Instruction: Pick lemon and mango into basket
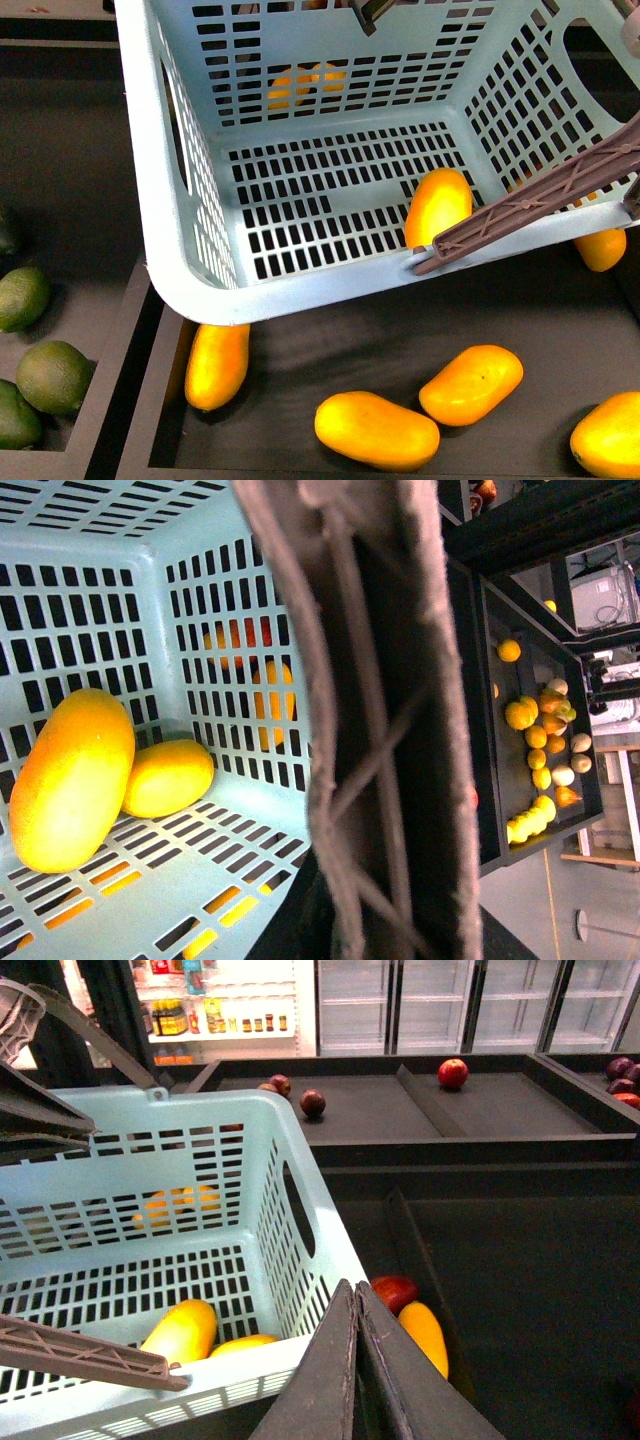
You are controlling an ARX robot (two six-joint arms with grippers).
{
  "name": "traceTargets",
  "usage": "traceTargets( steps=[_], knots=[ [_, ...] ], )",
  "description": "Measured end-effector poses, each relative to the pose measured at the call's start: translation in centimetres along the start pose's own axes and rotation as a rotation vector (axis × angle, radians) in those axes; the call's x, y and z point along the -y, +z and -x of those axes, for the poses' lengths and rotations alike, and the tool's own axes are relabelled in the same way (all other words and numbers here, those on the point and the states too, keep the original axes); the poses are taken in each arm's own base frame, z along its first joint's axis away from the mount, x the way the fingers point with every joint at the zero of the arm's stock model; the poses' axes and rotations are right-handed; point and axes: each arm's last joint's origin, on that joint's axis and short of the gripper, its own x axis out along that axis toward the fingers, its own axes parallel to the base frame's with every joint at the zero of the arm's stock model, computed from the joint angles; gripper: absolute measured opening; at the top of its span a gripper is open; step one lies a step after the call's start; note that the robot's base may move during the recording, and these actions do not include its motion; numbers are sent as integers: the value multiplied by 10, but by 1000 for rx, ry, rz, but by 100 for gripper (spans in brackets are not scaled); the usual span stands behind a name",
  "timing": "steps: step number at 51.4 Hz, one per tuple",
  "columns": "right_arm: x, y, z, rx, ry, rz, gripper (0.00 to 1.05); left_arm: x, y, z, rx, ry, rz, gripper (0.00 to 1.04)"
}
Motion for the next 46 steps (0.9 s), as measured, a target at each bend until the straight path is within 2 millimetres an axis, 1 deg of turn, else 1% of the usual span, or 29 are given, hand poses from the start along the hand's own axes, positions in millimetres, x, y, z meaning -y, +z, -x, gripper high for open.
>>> traceTargets(
  steps=[13, 18, 21, 28, 29, 31, 37, 42, 43, 46],
  knots=[
    [0, 0, 5, -1, 0, 0, 2, 0, 0, 0, 0, 0, 0, 5],
    [0, -5, 11, -35, 2, 0, 2, 0, 0, 0, -1, -1, 0, 5],
    [0, -4, 15, -14, 2, 0, 2, 0, 0, 0, 0, 0, 0, 5],
    [0, -3, 16, -8, 2, 0, 2, 0, 0, 0, 0, 0, -1, 5],
    [0, -3, 16, -8, 2, 1, 3, 0, 0, 0, 0, 0, -1, 5],
    [0, -3, 16, -7, 2, 0, 10, 0, 0, 0, 0, 0, 0, 5],
    [0, -3, 16, -6, 2, 0, 37, 0, 0, 0, 0, 0, -1, 5],
    [0, -3, 16, -6, 2, 0, 56, 0, 0, 0, 0, 0, 0, 5],
    [0, -3, 16, -6, 2, 0, 63, 0, 0, 0, 0, 0, 0, 5],
    [0, -3, 16, -6, 2, 1, 71, 0, 0, 0, -1, 0, 1, 5]
  ],
)
